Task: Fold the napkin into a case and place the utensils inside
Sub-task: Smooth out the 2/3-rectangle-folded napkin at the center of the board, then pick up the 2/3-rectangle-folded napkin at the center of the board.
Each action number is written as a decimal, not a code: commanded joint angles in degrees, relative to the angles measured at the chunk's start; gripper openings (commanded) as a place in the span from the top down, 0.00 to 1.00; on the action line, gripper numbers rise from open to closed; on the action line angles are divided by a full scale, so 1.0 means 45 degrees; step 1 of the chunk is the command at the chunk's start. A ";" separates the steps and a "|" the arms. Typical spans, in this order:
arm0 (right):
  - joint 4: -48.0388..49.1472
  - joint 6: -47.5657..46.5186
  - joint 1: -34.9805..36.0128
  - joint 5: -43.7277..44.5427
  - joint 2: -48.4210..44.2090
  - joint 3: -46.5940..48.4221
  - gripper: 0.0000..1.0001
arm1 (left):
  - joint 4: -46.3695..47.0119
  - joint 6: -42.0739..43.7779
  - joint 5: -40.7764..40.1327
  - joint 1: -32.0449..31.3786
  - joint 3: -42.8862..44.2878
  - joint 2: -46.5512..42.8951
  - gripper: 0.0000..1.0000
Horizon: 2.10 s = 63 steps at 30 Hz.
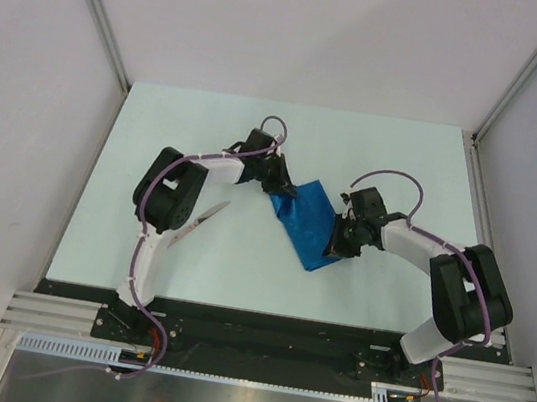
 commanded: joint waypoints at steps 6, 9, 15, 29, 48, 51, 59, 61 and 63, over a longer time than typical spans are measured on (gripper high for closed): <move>0.0311 -0.0151 -0.0008 0.0807 0.0246 -0.0444 0.98 | -0.0476 -0.0491 -0.0678 0.0313 0.0542 0.0138 0.92; 0.0155 -0.0152 -0.0047 0.0651 -0.0046 -0.0152 0.96 | -0.0379 -0.0062 -0.0522 0.0275 0.0542 -0.0291 0.85; -0.0703 -0.0268 -0.0593 0.0239 -0.0964 0.1311 0.79 | -0.1765 0.1305 -0.0951 -0.0194 0.1187 -0.1597 0.61; -0.0804 -0.1050 -0.3250 -0.1009 -0.0264 0.1296 0.28 | -0.2079 0.1326 -0.2415 -0.2829 -0.1680 -0.5522 0.54; 0.1774 0.0082 -0.3270 -0.2513 0.0110 -0.1477 0.77 | -0.1396 0.1483 -0.3391 -0.5018 -0.4008 -0.7401 0.52; 0.2165 0.0648 -0.2901 -0.2767 -0.0534 -0.2219 0.83 | -0.0947 0.1269 -0.3685 -0.5232 -0.4515 -0.7635 0.51; 0.2792 0.2134 -0.1824 -0.2359 -0.2195 -0.3258 0.61 | -0.0651 0.1052 -0.4174 -0.5390 -0.5142 -0.7929 0.50; 0.2267 0.1667 -0.2057 -0.2202 -0.2099 -0.2907 0.54 | -0.0633 0.1149 -0.4194 -0.5448 -0.5103 -0.7890 0.49; 0.1797 0.1315 -0.2351 -0.1870 -0.1865 -0.2167 0.45 | -0.0690 0.1403 -0.4563 -0.5739 -0.5025 -0.7793 0.44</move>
